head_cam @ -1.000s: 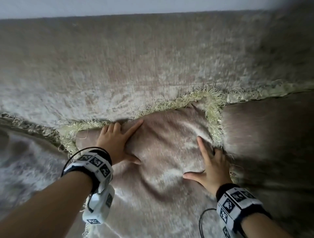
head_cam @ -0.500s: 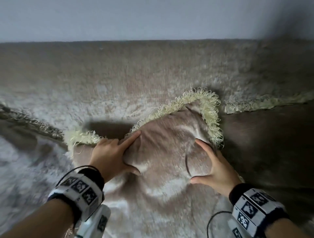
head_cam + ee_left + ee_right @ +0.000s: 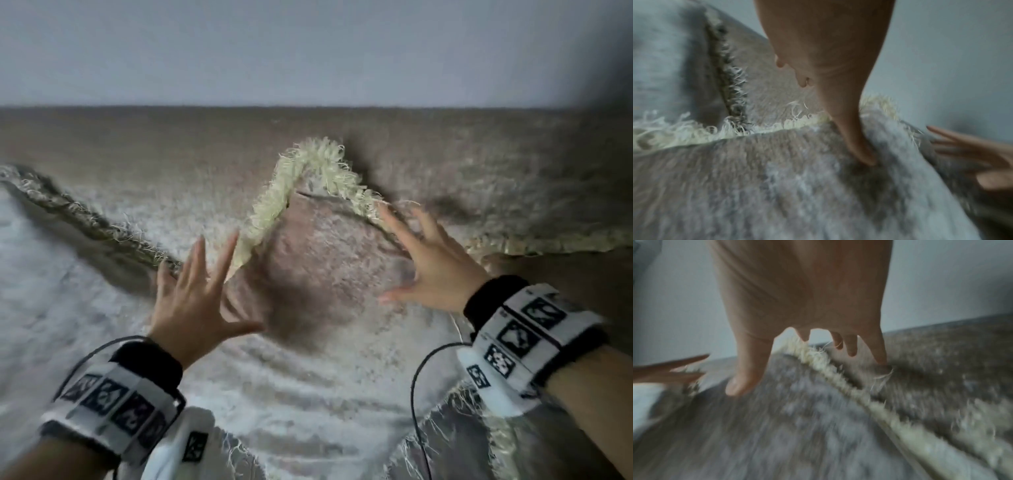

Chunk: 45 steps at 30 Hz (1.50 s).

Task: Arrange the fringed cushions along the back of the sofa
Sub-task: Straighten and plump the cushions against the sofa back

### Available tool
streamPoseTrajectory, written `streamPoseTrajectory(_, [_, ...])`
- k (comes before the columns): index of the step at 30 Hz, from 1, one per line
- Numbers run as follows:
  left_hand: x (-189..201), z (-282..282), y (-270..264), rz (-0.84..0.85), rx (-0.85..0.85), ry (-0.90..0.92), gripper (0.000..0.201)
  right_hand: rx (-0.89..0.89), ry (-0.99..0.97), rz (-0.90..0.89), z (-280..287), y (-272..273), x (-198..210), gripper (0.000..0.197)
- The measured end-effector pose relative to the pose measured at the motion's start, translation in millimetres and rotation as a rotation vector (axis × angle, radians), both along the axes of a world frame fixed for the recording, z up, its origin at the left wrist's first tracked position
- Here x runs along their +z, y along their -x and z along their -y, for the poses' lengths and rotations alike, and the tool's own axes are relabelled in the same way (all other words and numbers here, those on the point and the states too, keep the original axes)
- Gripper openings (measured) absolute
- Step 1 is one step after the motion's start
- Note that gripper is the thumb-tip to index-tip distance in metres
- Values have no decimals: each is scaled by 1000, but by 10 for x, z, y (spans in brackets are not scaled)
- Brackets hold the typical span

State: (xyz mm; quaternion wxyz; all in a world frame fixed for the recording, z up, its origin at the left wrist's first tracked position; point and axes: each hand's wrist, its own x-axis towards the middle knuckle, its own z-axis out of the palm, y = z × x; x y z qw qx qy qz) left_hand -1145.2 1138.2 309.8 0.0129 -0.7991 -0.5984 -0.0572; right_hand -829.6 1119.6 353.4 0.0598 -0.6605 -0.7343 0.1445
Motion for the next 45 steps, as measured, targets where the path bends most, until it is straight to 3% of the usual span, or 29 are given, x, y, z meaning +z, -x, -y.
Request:
streamPoseTrajectory(2, [-180,-49,-132,12,-61,39,130,25,-6,20,51,131,-308,124])
streamPoseTrajectory(5, [-536,-57,-311,1,-14,196,133,-8,-28,197,38,260,-788,132])
streamPoseTrajectory(9, [-795,-193,-395,-68,47,185,135,-52,-95,261,-88,368,-1064,136])
streamPoseTrajectory(15, [-763,-172,-420,-103,59,172,130,-76,-72,286,-63,418,-1075,136])
streamPoseTrajectory(19, [-595,-94,-341,57,-20,169,134,-49,-74,235,41,344,-951,130])
streamPoseTrajectory(25, [-267,41,-714,157,-202,-153,119,6,-232,61,331,-31,-885,114])
streamPoseTrajectory(29, [-86,251,-1525,222,-324,-311,94,-73,-320,5,625,-641,-848,95])
streamPoseTrajectory(33, [-83,504,-2430,210,-372,-254,89,-168,-345,27,971,-1555,-824,93])
streamPoseTrajectory(39, [-284,699,-3856,89,-494,-187,109,-399,-352,78,1684,-3232,-893,95])
streamPoseTrajectory(42, [-343,708,-4523,40,-557,-168,118,-507,-268,65,1987,-3990,-1070,112])
streamPoseTrajectory(45, [-342,680,-5080,-14,-534,-30,127,-581,-154,0,2170,-4472,-1233,123])
